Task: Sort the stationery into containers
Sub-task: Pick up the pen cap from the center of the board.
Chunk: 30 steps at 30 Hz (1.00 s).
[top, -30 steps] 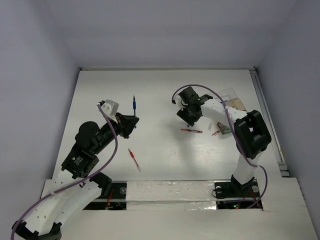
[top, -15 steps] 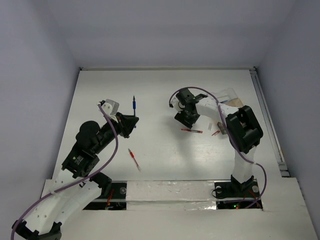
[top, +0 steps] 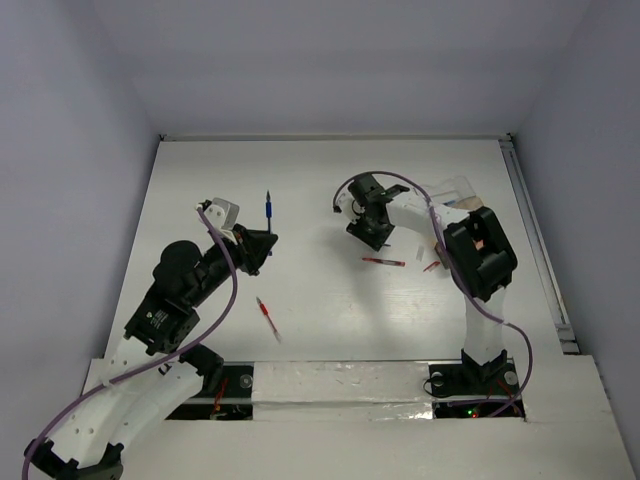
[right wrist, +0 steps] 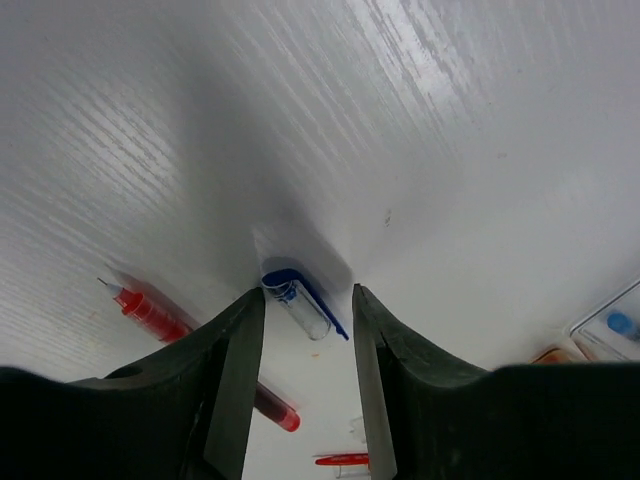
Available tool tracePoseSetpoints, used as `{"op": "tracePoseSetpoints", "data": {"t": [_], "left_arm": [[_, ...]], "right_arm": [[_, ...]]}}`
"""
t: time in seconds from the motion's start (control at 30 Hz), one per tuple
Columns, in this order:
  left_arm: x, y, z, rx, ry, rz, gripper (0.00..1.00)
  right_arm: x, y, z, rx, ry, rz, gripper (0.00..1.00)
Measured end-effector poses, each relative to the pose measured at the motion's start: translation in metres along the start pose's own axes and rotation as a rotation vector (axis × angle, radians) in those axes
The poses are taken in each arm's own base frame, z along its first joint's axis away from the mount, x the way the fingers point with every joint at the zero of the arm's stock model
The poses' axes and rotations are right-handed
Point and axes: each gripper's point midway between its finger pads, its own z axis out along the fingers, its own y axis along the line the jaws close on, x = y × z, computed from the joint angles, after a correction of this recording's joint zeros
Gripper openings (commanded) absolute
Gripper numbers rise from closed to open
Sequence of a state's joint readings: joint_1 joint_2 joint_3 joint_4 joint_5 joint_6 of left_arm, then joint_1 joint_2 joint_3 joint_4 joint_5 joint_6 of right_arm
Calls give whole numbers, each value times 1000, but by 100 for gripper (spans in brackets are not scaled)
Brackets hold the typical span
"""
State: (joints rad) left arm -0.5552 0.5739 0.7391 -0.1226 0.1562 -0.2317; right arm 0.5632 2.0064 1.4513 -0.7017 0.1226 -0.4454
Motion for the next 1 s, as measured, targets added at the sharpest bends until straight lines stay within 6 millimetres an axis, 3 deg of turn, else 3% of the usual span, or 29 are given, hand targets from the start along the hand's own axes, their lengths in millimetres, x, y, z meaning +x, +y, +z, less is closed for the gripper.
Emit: {"op": "tracePoseSetpoints", "data": {"t": [0.3,0.43,0.77,0.9,1.0], "left_arm": [[3,1,2,-3,11,-1,0],[4,2,3,-6,16,-1,0],[10,2,8,-4,43,-5,0],[14,3,11,-2,58,-7,0],[17,2,14,6,72,-9,0]], "right_arm": [[2,-12,6,-17,-30,82,21],[1,-17,8,-8,-62,117,0],[-2,-46,-2,137,-184,288,0],[-30,-60,-53,180,-407,462,0],[-66,-64,-129,150,-717,595,0]]}}
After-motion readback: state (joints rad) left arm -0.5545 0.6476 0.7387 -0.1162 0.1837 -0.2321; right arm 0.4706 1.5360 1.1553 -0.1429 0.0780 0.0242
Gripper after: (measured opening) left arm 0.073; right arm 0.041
